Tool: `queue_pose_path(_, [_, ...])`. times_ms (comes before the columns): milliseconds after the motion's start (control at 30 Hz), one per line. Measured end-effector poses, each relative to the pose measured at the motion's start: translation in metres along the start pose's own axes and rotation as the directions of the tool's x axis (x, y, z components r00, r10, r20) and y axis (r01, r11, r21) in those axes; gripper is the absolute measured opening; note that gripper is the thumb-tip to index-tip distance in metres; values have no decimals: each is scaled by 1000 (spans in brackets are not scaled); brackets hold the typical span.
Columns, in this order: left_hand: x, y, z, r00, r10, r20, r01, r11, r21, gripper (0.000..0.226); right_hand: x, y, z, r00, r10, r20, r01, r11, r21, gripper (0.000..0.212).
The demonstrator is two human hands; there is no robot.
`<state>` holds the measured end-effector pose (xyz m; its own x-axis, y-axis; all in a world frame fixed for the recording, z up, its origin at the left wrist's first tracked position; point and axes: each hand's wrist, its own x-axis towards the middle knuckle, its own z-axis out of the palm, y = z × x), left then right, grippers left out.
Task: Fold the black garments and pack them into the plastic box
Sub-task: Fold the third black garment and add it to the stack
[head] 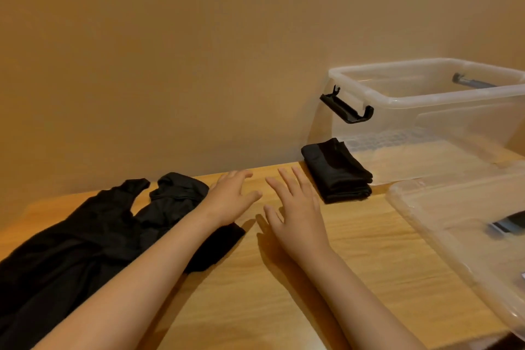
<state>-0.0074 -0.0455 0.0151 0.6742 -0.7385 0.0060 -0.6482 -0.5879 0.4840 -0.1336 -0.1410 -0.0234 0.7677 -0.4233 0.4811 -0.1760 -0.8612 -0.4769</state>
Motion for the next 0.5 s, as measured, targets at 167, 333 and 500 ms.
queue_pose_path(167, [-87,-59,-42,999,-45,-24,50,955,293,74,-8,-56,27,940,-65,334,27,993,116,70])
queue_pose_path(333, [-168,-111,-66,963,-237,-127,269,848,456,113,-20,-102,58,781,-144,607,67,987,147,95])
queue_pose_path(500, [-195,-152,-67,928,-334,-164,367,892,263,132,-18,-130,89,761,-174,625,138,985,106,85])
